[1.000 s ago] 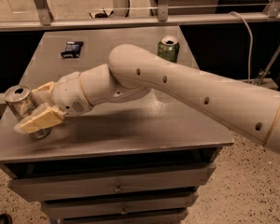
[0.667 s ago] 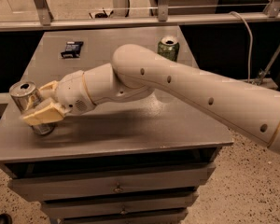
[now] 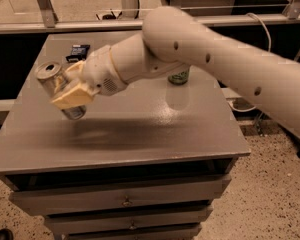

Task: Knock redbull can over

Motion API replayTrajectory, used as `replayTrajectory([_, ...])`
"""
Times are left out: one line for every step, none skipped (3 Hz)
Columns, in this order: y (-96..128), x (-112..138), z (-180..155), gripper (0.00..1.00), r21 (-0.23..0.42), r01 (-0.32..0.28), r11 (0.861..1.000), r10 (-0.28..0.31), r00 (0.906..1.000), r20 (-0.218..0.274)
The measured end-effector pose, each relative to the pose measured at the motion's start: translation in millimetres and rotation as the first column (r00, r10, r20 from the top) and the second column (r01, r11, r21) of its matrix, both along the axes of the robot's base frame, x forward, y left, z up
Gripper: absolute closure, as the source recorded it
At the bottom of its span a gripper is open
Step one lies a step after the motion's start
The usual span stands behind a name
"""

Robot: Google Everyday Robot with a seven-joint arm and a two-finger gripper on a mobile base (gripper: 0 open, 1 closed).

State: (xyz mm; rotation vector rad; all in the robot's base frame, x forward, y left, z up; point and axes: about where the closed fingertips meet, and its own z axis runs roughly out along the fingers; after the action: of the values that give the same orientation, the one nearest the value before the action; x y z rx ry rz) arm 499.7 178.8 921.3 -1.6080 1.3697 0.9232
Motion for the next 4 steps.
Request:
replayTrajectory([-47, 19, 5, 1.00, -0.203, 0.038, 0.979, -0.031, 0.9988, 0.038])
replayTrajectory([-77, 29, -15, 1.00, -0.423, 0.043, 0.905, -0.023, 0.9983, 0.053])
replayTrajectory([-96, 40, -39, 0.88, -0.583, 0.051, 0.811, -0.015, 0.9976, 0.067])
replayTrajectory([-90, 46, -60, 0.57, -0.657, 0.051, 0.752, -0.011, 0.9978, 0.066])
